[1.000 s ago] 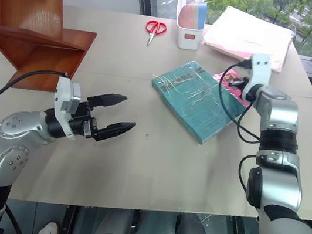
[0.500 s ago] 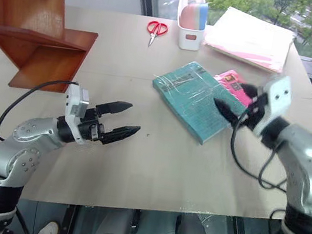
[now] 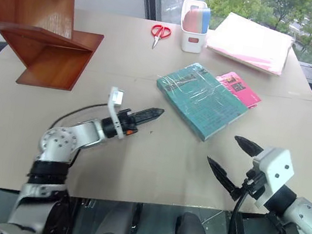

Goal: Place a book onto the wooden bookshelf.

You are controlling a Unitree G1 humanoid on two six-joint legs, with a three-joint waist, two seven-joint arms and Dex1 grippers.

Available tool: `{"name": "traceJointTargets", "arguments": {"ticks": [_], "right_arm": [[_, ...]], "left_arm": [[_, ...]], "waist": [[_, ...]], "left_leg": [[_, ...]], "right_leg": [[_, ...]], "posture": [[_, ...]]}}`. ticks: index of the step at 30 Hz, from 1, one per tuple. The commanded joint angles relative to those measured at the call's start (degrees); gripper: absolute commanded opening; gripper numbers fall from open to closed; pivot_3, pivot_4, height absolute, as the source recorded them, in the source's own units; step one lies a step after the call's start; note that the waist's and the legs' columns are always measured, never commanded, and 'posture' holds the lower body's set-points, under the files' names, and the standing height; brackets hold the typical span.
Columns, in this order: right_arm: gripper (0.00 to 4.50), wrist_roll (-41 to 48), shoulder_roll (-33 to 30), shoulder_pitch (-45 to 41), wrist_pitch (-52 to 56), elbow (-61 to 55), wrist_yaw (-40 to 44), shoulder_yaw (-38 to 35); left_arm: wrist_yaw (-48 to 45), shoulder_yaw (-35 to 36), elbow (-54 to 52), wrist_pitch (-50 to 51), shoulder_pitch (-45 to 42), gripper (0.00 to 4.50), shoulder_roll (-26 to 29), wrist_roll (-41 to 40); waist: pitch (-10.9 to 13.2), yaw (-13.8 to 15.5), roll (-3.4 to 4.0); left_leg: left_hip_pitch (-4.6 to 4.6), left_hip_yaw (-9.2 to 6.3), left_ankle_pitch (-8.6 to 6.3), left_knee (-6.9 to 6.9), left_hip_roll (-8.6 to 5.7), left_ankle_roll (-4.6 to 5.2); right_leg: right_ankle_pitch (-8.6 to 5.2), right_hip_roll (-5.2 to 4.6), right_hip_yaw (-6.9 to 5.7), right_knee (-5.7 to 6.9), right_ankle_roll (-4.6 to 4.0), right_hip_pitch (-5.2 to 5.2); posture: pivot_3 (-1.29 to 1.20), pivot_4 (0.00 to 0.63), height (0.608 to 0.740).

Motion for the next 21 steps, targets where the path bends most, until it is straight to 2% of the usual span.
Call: {"name": "traceJointTargets", "arguments": {"ticks": [1,9,21], "right_arm": [[4.43,0.2,-0.6,-1.2,-2.5,-1.6,-1.8,-2.3],[4.43,0.1,-2.6,-3.4,-2.3,-1.3,-4.2,-1.7],[4.43,2.6,-3.7,-1.3,-0.9,-4.5,-7.1,-1.5]], "left_arm": [[7.0,4.8,7.0,1.8,-6.3,4.50,-4.4,-4.9],[13.7,9.3,21.6,-2.1,-15.6,4.50,-12.9,-2.9],[15.7,13.7,31.0,-2.9,-19.2,4.50,-15.3,-1.8]], "waist": [[0.0,0.1,-0.06],[0.0,0.2,-0.08],[0.0,0.2,-0.09]], "left_leg": [[-0.02,-0.01,0.00,0.02,0.00,0.00],[-0.14,-0.01,-0.01,-0.13,-0.12,0.00],[-0.07,-0.01,-0.01,-0.20,-0.20,-0.01]], "right_leg": [[0.00,0.01,0.00,0.00,0.01,-0.01],[0.12,-0.01,0.04,-0.13,-0.22,-0.03],[0.11,-0.09,0.03,-0.14,-0.20,-0.02]], "posture": [[0.00,0.150,0.740],[0.00,0.150,0.740],[0.00,0.150,0.740]]}}
